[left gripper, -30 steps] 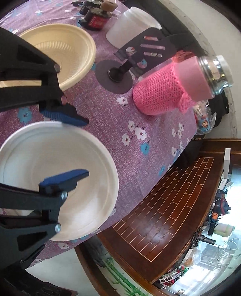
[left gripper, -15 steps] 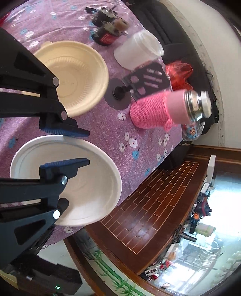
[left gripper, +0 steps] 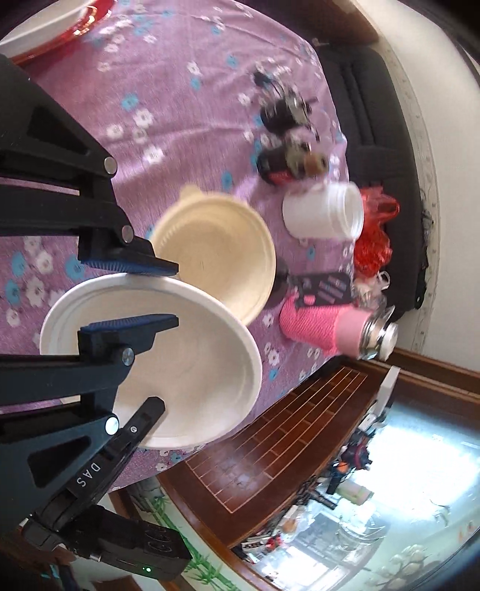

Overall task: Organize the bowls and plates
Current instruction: 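Carry the small white bowl with the right gripper over the stack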

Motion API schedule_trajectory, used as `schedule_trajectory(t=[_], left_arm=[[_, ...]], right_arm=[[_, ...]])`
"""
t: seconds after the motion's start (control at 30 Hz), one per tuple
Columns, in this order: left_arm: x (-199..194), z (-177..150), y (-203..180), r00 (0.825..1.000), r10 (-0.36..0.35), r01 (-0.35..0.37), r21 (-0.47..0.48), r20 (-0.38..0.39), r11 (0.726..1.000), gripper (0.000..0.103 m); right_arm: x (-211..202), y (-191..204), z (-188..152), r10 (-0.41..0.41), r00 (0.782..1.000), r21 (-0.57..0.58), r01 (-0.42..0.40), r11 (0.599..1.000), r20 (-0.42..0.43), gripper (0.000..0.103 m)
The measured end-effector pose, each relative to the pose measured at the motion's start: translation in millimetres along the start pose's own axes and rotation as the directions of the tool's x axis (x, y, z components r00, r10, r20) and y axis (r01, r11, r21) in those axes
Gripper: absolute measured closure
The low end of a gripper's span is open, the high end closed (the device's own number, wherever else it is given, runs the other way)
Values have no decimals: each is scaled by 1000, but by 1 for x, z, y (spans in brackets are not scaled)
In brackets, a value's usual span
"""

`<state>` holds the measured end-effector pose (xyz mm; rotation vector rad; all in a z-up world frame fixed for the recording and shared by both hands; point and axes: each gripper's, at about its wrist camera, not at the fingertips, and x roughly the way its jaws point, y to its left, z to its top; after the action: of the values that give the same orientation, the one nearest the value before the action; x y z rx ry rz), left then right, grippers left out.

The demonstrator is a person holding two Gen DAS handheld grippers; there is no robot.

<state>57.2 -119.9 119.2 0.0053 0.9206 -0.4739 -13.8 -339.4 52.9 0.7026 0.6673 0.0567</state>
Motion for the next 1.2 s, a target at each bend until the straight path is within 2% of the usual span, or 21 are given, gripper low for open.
schedule_trajectory(t=[0.17,0.43,0.63,0.8,0.93,1.03,1.2], left_arm=[[-43,-15,44,999,20,-16,-90,48,996,83],[-110,-48,112,988,81,-50,-228,128,972,83],[-169,-78,160,964,165,-93,-322,207,942,83],[-206,-106,203,941,236,-121,-408,243,905,83],[-218,-125,230,925,296,-158,-466,239,871,83],[-217,-138,253,929,300,-152,-513,218,845,83],[-209,-153,279,937,297,-153,-552,181,820,83]], right_arm=[[8,48,-15,57,997,-50,-60,997,-51,94],[21,126,-48,122,984,-150,-141,979,-131,94],[27,196,-80,179,961,-230,-227,946,-209,94],[40,252,-111,205,938,-292,-286,912,-280,93],[55,287,-136,201,922,-324,-311,894,-330,93],[66,306,-155,178,917,-352,-309,884,-358,93],[84,323,-177,124,915,-396,-285,873,-385,93]])
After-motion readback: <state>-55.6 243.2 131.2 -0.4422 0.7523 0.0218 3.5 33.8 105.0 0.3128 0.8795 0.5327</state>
